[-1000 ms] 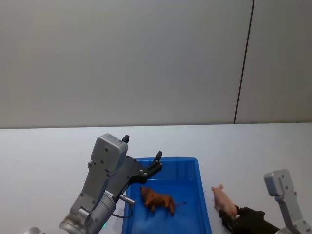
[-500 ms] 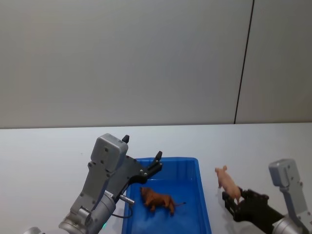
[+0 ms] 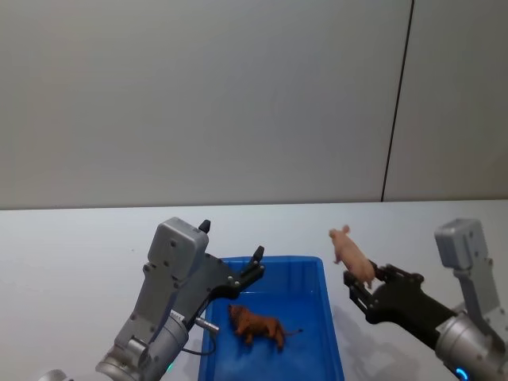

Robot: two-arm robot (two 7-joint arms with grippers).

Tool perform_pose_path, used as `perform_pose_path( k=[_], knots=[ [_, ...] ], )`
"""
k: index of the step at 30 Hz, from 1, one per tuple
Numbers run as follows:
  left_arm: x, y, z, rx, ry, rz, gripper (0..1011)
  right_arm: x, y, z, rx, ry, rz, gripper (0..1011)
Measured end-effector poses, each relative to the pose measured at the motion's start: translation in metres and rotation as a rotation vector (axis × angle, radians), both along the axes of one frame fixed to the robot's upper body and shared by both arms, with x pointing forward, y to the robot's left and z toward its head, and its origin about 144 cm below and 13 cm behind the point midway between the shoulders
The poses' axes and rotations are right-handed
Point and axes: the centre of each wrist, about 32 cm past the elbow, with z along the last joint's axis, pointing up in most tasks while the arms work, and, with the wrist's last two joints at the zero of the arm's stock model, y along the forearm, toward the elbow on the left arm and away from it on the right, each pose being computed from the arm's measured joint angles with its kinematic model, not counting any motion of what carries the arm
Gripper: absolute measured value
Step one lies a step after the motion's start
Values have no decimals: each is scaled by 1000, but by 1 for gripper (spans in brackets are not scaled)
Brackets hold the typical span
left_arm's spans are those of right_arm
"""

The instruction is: Pick up the two dolls from the table and place them into the box.

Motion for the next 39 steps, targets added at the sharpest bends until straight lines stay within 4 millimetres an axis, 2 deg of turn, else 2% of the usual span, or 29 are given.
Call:
perform_pose_path(
  k=[12, 25, 32, 39],
  knots=[
    [0, 0, 0, 0, 0, 0, 1002, 16, 15, 21, 40, 45, 125, 389],
    [0, 0, 0, 0, 0, 0, 1002, 25, 25, 25, 75, 96, 202, 769],
    [0, 0, 0, 0, 0, 0, 1002, 24, 9, 23, 81, 68, 185, 987],
    [0, 0, 0, 0, 0, 0, 1002, 17, -16, 19, 78, 34, 151, 1001]
  ],
)
